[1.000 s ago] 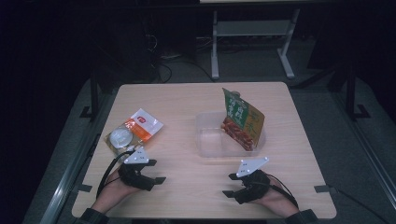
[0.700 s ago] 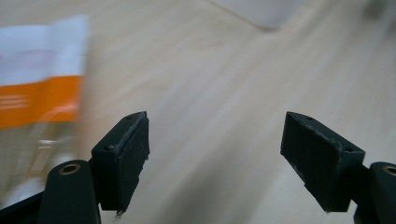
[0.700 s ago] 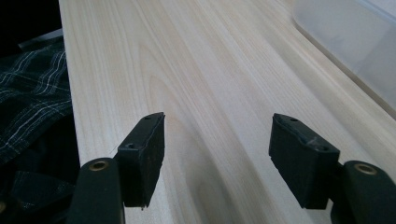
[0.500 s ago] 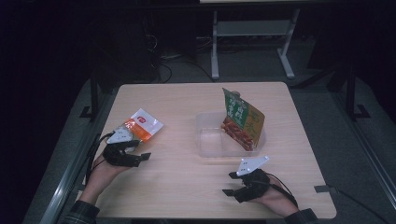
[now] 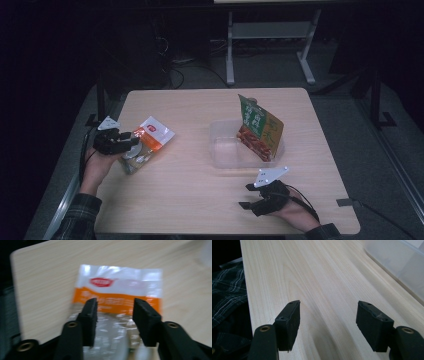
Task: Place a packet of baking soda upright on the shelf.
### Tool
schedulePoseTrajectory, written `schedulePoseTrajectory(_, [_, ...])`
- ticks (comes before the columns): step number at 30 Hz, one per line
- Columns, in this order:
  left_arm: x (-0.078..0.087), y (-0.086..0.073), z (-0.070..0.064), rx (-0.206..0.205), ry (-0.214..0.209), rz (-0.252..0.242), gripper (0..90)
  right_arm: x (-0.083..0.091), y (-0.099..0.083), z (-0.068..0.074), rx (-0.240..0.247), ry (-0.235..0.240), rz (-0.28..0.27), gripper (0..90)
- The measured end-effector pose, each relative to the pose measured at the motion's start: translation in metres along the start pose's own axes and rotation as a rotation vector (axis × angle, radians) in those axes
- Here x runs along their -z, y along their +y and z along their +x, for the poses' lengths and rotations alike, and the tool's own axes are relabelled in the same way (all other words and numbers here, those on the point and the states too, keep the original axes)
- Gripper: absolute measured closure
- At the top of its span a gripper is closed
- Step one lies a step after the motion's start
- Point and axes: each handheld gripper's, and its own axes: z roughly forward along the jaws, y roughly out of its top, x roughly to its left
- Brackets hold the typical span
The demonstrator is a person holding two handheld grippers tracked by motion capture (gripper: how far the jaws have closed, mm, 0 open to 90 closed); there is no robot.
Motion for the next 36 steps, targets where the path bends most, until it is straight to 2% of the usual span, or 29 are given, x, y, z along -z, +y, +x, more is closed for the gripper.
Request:
schedulePoseTrajectory(1, [-0.002,0.001,0.004,0.007,0.012,0.003,60.3,0.000,0.000,0.000,-0.001,-0.001,-0.001,35.6])
schedulePoseTrajectory(3, [-0.007,0.001,0.017,0.047,0.038,0.016,67.4,0.000,0.000,-0.001,0.003,-0.001,-0.002,35.6])
schedulePoseTrajectory(5, [-0.013,0.002,0.026,0.058,0.066,0.034,75.4,0.000,-0.001,-0.001,0.001,-0.002,0.000,35.6])
schedulePoseTrajectory(7, [-0.019,0.001,0.033,0.080,0.064,0.037,83.8,0.000,-0.001,-0.001,-0.003,-0.002,0.001,35.7])
schedulePoseTrajectory(8, [-0.021,0.001,0.035,0.077,0.067,0.042,88.1,0.000,-0.001,-0.001,-0.007,0.000,0.002,35.8])
schedulePoseTrajectory(9, [-0.025,0.000,0.038,0.079,0.088,0.059,89.7,0.000,-0.001,-0.002,-0.007,0.001,0.002,35.9])
schedulePoseTrajectory(11, [-0.031,-0.004,0.044,0.109,0.093,0.058,89.8,0.000,-0.001,-0.003,-0.005,0.002,0.000,36.0])
schedulePoseTrajectory(13, [-0.037,-0.007,0.049,0.107,0.126,0.082,89.9,0.001,-0.002,-0.003,-0.005,0.003,-0.001,36.0])
schedulePoseTrajectory(17, [-0.045,-0.014,0.055,0.113,0.135,0.130,89.9,0.001,-0.002,-0.002,-0.009,0.004,0.001,36.0])
schedulePoseTrajectory(18, [-0.046,-0.016,0.056,0.114,0.125,0.138,89.9,0.001,-0.002,-0.003,-0.009,0.005,0.001,36.1])
schedulePoseTrajectory(25, [-0.044,-0.022,0.050,0.105,0.078,0.138,89.9,0.000,-0.002,-0.002,-0.009,0.006,0.004,36.2])
schedulePoseTrajectory(30, [-0.037,-0.027,0.041,0.099,0.057,0.149,89.9,0.000,-0.002,-0.002,-0.004,0.007,0.003,36.2])
schedulePoseTrajectory(36, [-0.027,-0.035,0.025,0.078,0.009,0.152,89.9,0.000,-0.001,-0.001,-0.005,0.005,0.006,36.2])
